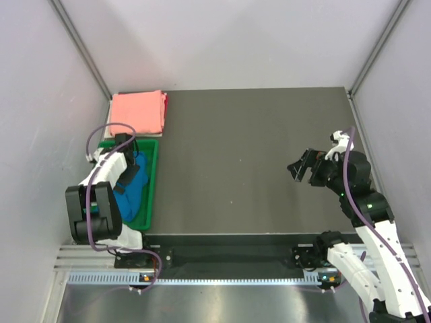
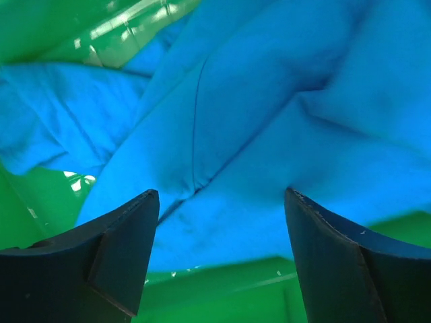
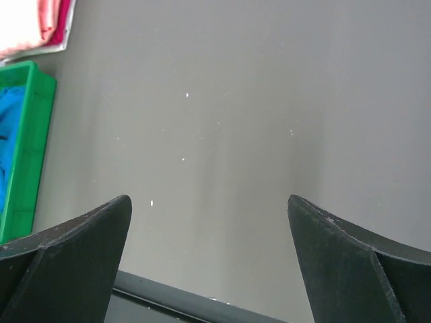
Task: Fold and stack the t-shirts
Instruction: Grab the tshirt from the pile, then move the tshirt to the center of the board
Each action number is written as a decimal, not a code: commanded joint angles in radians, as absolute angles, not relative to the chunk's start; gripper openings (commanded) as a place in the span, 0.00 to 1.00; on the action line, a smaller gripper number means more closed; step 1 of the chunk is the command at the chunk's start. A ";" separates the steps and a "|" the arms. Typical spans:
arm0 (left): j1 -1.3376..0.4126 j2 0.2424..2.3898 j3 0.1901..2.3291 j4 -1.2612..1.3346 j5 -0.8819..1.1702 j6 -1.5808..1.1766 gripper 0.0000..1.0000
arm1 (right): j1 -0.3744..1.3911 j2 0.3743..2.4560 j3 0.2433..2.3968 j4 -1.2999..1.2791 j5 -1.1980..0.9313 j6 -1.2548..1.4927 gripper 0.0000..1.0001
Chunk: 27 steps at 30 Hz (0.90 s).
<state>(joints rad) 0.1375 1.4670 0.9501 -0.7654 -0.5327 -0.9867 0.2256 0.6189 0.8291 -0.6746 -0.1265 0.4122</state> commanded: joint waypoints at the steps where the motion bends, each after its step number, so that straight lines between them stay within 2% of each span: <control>1: 0.156 1.511 0.924 -0.652 -0.513 -1.016 0.80 | 0.213 0.632 0.853 -0.650 -0.124 0.422 1.00; 3: 0.158 1.552 0.919 -0.618 -0.503 -0.994 0.75 | 0.213 0.637 0.844 -0.640 -0.136 0.428 0.99; 4: 0.158 1.572 0.923 -0.618 -0.512 -0.989 0.67 | 0.213 0.640 0.842 -0.637 -0.143 0.433 1.00; 5: 0.158 1.577 0.942 -0.623 -0.518 -0.983 0.53 | 0.213 0.643 0.842 -0.635 -0.146 0.434 1.00; 6: 0.158 1.578 0.960 -0.655 -0.528 -0.973 0.13 | 0.213 0.649 0.845 -0.638 -0.149 0.437 1.00; 7: 0.158 1.563 0.982 -0.672 -0.549 -0.965 0.00 | 0.213 0.652 0.850 -0.643 -0.155 0.437 1.00; 13: 0.153 1.344 1.320 -0.795 -0.614 -0.800 0.00 | 0.213 0.643 0.862 -0.667 -0.160 0.439 1.00; 16: 0.153 1.188 1.431 -0.631 -0.372 -0.654 0.00 | 0.213 0.627 0.859 -0.672 -0.150 0.434 1.00; 17: 0.153 1.149 1.446 -0.535 -0.222 -0.649 0.00 | 0.212 0.624 0.858 -0.672 -0.147 0.436 1.00; 20: 0.149 1.063 1.465 -0.366 -0.005 -0.748 0.00 | 0.212 0.618 0.862 -0.672 -0.135 0.452 1.00; 21: 0.135 1.055 1.474 -0.330 0.190 -0.805 0.00 | 0.213 0.618 0.864 -0.675 -0.135 0.459 1.00; 23: 0.101 1.049 1.485 -0.213 0.343 -0.895 0.00 | 0.213 0.615 0.868 -0.673 -0.143 0.475 1.00; 24: 0.028 1.036 1.479 -0.169 0.424 -0.920 0.00 | 0.212 0.609 0.871 -0.669 -0.149 0.479 1.00; 26: -0.091 1.014 1.444 -0.092 0.427 -0.931 0.00 | 0.213 0.603 0.868 -0.664 -0.152 0.491 1.00; 27: -0.209 0.994 1.430 -0.046 0.404 -0.927 0.00 | 0.213 0.598 0.865 -0.657 -0.152 0.497 1.00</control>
<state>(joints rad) -0.0326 0.9813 1.4818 -0.2459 0.1978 -0.8589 0.2256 0.6174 0.8318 -0.6815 -0.1455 0.4664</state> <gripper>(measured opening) 0.029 0.996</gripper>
